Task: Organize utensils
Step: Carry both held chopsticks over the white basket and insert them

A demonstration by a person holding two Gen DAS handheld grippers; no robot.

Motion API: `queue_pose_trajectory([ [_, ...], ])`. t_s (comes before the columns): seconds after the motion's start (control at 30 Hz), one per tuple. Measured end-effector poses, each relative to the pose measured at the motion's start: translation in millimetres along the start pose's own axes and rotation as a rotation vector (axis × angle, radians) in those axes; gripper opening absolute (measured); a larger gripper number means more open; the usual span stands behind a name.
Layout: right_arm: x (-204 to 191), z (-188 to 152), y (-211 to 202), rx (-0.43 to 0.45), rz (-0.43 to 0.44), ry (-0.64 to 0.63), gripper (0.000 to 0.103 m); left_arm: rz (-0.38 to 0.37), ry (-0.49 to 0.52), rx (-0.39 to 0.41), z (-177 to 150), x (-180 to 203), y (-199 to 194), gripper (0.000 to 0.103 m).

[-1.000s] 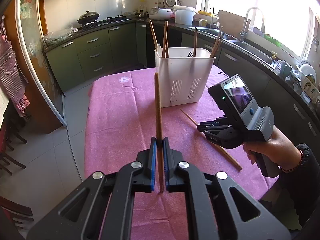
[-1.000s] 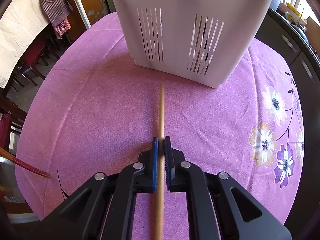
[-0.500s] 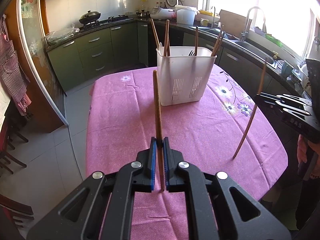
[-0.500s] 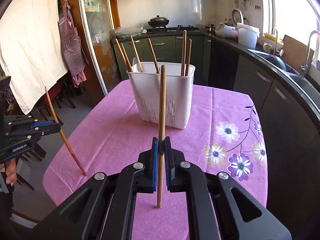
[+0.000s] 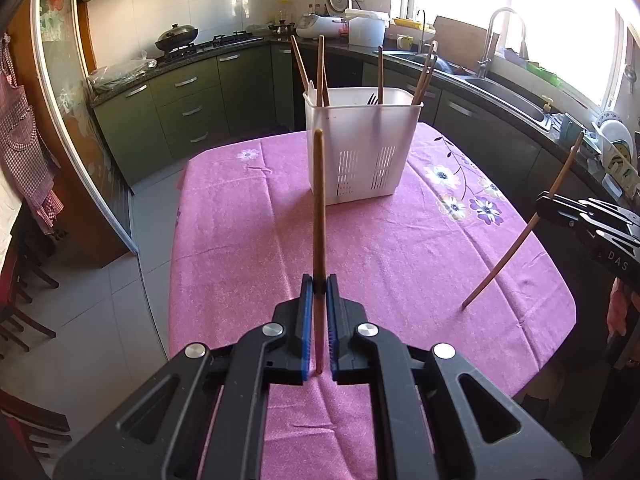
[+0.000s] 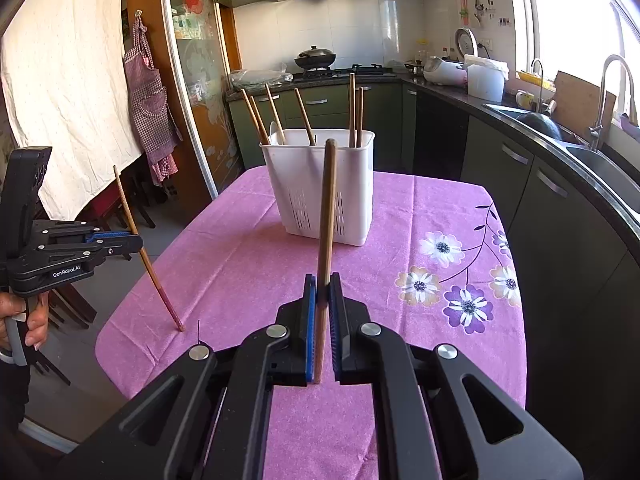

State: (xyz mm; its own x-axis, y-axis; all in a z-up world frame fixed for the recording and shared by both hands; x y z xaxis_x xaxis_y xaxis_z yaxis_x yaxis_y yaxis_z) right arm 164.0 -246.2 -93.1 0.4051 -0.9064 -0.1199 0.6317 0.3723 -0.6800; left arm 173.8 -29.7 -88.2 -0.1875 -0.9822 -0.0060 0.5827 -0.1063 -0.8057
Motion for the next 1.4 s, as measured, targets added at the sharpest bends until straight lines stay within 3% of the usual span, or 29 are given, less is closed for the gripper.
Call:
queue_pose_trajectory([
  [0.4, 1.5, -2.3, -1.2, -0.004, 0.014, 0.007, 0.007, 0.001, 0.018, 0.011, 4.1, 4.2, -6.7, 0.007],
  [0.6, -1.0, 2.1, -7.7, 0.007, 0.026, -0.003, 0.007, -0.031, 0.025, 0.022, 21.8, 8.4, -17.8, 0.007],
  [0.83, -4.6, 20.4, -21.3, 0.038, 0.026, -0.029, 0.007, -0.058, 0.051, 0.088, 81.2, 20.6, -45.9, 0.007],
  [1.07, -4.9, 43.3, -38.7, 0.079, 0.035, -0.053, 0.007, -0.074, 0.042, 0.231, 157.8, 32.4, -69.1, 0.007],
  [1.3, 7.0, 35.1, -32.5, 0.050, 0.046, -0.034, 0.007, -0.023, 0.008, 0.344, 227.4, 37.0, -51.6, 0.007],
  [1.4, 15.6, 32.6, -30.2, 0.042, 0.048, -0.021, 0.007, -0.001, -0.009, 0.313, 242.0, 36.1, -23.8, 0.007],
])
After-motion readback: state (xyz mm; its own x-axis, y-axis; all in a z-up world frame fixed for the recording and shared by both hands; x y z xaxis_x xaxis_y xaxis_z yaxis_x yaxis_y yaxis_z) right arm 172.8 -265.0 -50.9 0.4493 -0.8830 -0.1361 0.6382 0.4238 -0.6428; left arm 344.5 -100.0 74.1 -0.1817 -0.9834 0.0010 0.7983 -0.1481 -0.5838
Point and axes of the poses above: each gripper's, at about its wrist camera, not at the fingertips, and y roughly the way its jaws point, x to its right, z to its top, the point moved 6 cm from there along y, roughly the way its jaws point, and after that the axes turned 5 degrees about -x, right-handed, at the moved point
